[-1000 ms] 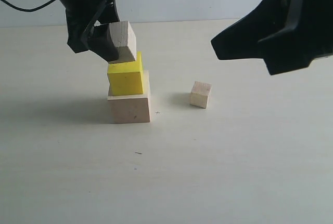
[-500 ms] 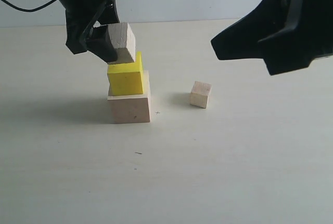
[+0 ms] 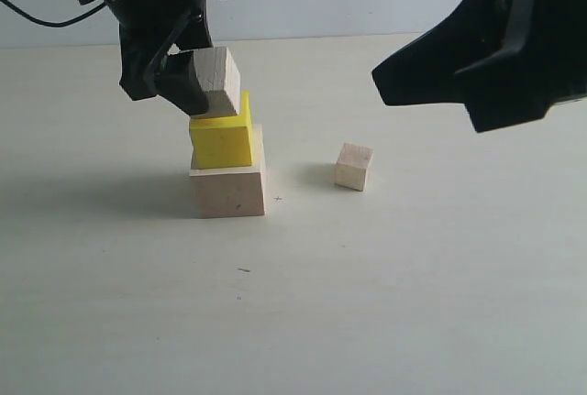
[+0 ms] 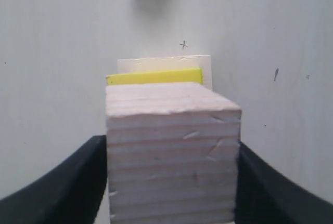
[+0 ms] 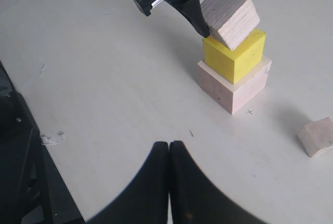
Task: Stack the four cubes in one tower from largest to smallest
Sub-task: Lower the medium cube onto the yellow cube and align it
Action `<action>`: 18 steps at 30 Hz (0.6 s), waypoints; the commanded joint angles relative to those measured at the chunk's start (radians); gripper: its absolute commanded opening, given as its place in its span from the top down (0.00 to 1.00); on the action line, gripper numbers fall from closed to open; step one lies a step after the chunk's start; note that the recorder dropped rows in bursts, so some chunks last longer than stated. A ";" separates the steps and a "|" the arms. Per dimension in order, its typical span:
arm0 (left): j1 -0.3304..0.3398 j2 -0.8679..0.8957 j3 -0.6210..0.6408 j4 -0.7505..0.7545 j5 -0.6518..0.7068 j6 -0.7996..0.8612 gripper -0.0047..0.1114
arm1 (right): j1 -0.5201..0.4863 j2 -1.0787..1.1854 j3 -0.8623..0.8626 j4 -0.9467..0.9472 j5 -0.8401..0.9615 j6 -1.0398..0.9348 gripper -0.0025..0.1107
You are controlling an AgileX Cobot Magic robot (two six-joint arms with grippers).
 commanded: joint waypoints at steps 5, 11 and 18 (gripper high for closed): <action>-0.003 -0.004 0.002 -0.007 -0.002 0.003 0.96 | -0.001 -0.005 0.003 0.004 -0.004 -0.010 0.98; -0.003 -0.004 0.002 -0.007 -0.002 0.001 0.94 | -0.001 -0.005 0.003 0.004 -0.004 -0.010 0.98; -0.003 -0.004 0.002 -0.007 -0.002 -0.012 0.56 | -0.001 -0.005 0.003 0.004 -0.004 -0.010 0.98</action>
